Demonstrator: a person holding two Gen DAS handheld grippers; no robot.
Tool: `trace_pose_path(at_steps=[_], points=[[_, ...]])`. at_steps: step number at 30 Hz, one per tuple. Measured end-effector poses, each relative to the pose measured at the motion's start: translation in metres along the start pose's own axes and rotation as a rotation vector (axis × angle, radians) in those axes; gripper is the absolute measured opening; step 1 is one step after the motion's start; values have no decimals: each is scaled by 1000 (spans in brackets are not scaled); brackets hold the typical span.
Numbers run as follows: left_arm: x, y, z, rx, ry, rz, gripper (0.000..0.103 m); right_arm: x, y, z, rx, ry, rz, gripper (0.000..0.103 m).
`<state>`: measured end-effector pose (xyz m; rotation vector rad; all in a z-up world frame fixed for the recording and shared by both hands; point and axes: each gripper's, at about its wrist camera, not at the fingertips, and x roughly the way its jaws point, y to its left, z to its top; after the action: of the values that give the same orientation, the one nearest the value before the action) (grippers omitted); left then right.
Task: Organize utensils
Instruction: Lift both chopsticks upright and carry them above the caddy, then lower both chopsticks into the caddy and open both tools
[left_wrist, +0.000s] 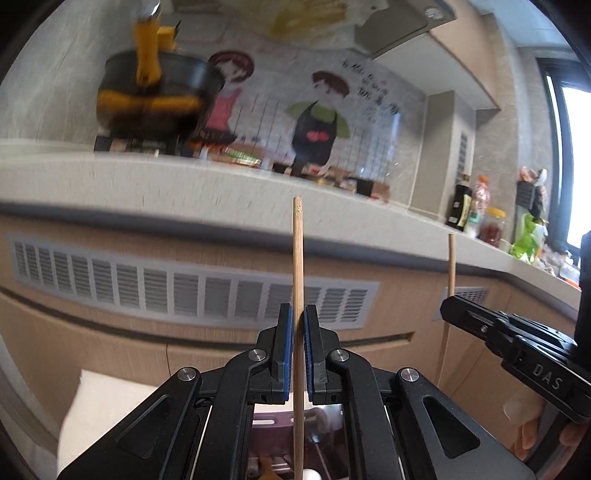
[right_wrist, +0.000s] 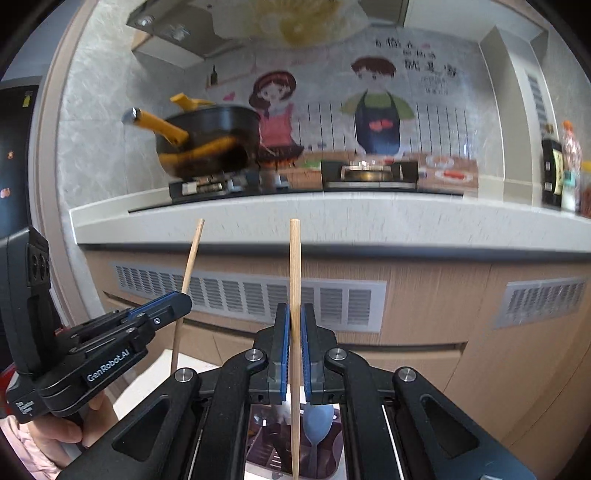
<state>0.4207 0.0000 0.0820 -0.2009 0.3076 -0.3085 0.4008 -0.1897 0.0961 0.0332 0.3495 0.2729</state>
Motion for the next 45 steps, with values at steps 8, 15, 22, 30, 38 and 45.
trace_pose_path(at_steps=[8, 15, 22, 30, 38, 45], points=[[32, 11, -33, -11, 25, 45, 6, 39, -5, -26, 6, 33, -32, 6], [38, 16, -57, -15, 68, 59, 6, 61, -10, -56, 24, 94, -50, 6], [40, 19, -72, -25, 152, 46, 8, 67, -6, -92, 17, 210, -24, 6], [40, 16, -77, -24, 274, 57, 8, 44, -3, -101, -7, 246, -19, 35], [43, 2, -90, 34, 370, 74, 8, 18, -6, -101, -11, 254, -34, 36], [49, -8, -99, 105, 428, 85, 8, 13, -8, -105, -7, 266, -26, 37]])
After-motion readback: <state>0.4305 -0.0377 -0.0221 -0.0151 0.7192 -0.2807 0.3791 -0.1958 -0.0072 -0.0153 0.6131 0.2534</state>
